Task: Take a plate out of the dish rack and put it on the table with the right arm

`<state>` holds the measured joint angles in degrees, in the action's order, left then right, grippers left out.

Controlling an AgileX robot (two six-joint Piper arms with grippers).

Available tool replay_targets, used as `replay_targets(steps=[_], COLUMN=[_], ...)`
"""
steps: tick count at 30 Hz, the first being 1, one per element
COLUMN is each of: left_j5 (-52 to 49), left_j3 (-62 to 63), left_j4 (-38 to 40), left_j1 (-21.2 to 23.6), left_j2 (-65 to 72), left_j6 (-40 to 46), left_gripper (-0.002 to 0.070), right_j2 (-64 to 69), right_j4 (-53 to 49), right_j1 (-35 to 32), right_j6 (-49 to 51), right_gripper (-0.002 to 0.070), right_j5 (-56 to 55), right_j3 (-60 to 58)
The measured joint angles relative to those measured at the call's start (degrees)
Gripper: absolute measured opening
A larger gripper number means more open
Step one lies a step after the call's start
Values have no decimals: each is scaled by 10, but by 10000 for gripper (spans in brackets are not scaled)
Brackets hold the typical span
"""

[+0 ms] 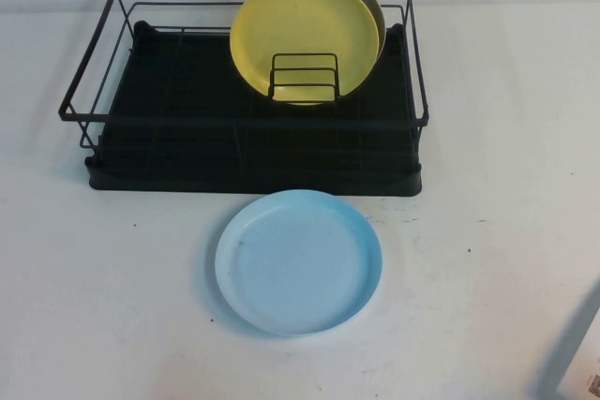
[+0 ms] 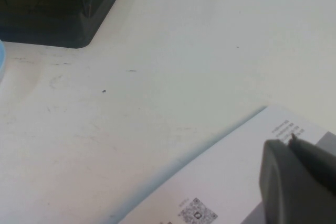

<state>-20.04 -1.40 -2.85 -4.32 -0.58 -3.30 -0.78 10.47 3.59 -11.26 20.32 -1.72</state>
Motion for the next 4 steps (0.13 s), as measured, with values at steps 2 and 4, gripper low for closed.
replay_targets(steps=[2,4], left_j5=[0,0], left_j3=[0,0], left_j4=[0,0], left_j1=[0,0], left_j2=[0,0], left_j6=[0,0], left_gripper=[-4,-4], right_j2=[0,0], right_j4=[0,0], right_j1=[0,0], right_j6=[0,0], right_gripper=[-18,-18], right_j5=[0,0], right_j3=[0,0])
